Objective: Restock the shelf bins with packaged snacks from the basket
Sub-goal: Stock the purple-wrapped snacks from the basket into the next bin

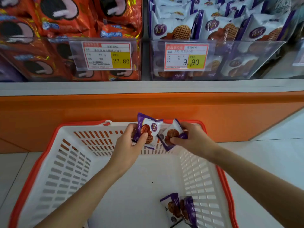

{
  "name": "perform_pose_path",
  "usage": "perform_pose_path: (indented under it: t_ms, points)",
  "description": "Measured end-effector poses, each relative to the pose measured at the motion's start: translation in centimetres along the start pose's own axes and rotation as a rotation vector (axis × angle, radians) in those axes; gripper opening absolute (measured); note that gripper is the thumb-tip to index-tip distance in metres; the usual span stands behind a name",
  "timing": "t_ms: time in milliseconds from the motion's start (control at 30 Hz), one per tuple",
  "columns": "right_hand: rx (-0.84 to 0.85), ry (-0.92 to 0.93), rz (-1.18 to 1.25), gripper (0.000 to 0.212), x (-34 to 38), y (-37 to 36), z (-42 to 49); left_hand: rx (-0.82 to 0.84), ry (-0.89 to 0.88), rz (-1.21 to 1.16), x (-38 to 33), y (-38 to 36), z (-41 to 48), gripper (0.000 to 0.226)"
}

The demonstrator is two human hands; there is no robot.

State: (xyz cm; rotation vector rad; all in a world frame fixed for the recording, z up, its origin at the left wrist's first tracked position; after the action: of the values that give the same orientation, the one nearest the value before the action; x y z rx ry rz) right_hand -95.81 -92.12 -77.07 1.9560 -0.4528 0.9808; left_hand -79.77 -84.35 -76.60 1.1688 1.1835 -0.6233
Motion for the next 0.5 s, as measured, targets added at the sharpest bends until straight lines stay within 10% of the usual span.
perform_pose_path:
  t_ms: [500]
  points:
    - [0.013,0.486,-0.364,0.032,16.2,11.0,-4.8,-0.141,-0.835,0.23,-21.6,6.7,-1.7,0.034]
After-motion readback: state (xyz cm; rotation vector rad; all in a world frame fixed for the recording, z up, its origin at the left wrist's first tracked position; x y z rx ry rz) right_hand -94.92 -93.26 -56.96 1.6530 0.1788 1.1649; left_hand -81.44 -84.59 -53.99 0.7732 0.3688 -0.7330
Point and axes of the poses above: each hand's wrist, its own z-axis towards the middle knuckle, its own y-axis out of the back of the hand, x = y × z, the point moved 10 cm from there along z, towards the middle knuckle, and after that the axes turned 2 degrees about -x, right-handed, at the moved point
